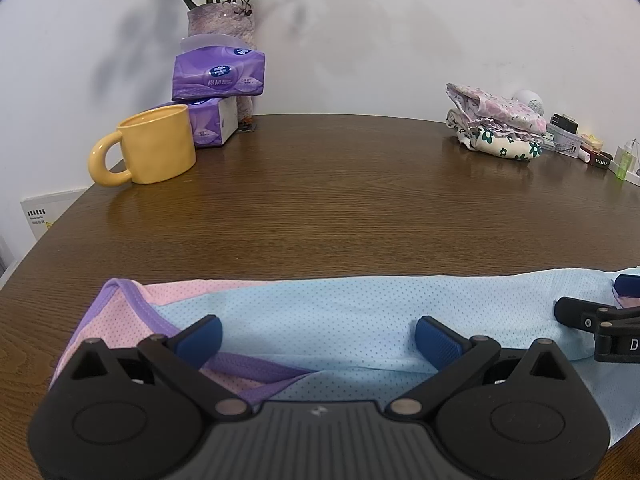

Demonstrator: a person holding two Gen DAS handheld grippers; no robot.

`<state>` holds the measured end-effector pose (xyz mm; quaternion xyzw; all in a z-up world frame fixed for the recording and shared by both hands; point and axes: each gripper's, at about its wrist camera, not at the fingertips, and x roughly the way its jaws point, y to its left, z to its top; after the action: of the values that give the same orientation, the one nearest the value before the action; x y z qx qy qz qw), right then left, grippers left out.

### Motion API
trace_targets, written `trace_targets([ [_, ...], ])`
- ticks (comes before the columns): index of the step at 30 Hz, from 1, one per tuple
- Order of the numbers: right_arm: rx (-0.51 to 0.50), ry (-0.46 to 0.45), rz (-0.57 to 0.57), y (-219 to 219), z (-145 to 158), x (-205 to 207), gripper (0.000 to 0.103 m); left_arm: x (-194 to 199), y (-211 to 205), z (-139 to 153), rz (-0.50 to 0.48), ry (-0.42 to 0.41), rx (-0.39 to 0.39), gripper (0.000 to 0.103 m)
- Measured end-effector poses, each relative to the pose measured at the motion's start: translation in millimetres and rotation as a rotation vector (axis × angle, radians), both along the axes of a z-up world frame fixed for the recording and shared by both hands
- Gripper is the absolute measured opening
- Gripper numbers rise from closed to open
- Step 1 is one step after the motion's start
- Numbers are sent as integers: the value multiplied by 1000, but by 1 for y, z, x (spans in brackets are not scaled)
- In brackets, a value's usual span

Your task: Fold clothes

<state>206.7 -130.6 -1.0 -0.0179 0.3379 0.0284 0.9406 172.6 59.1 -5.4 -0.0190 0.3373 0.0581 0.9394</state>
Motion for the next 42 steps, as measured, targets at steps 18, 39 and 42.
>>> trace_targets([
  [18, -1, 0, 0, -1, 0, 0, 102, 2, -1, 0, -2, 3, 3, 103],
  [39, -4, 2, -8, 0, 0, 2, 102, 0, -1, 0, -4, 1, 2, 103],
  [42, -2, 3, -14, 1, 0, 2, 102, -1, 3, 1, -21, 4, 1, 103],
])
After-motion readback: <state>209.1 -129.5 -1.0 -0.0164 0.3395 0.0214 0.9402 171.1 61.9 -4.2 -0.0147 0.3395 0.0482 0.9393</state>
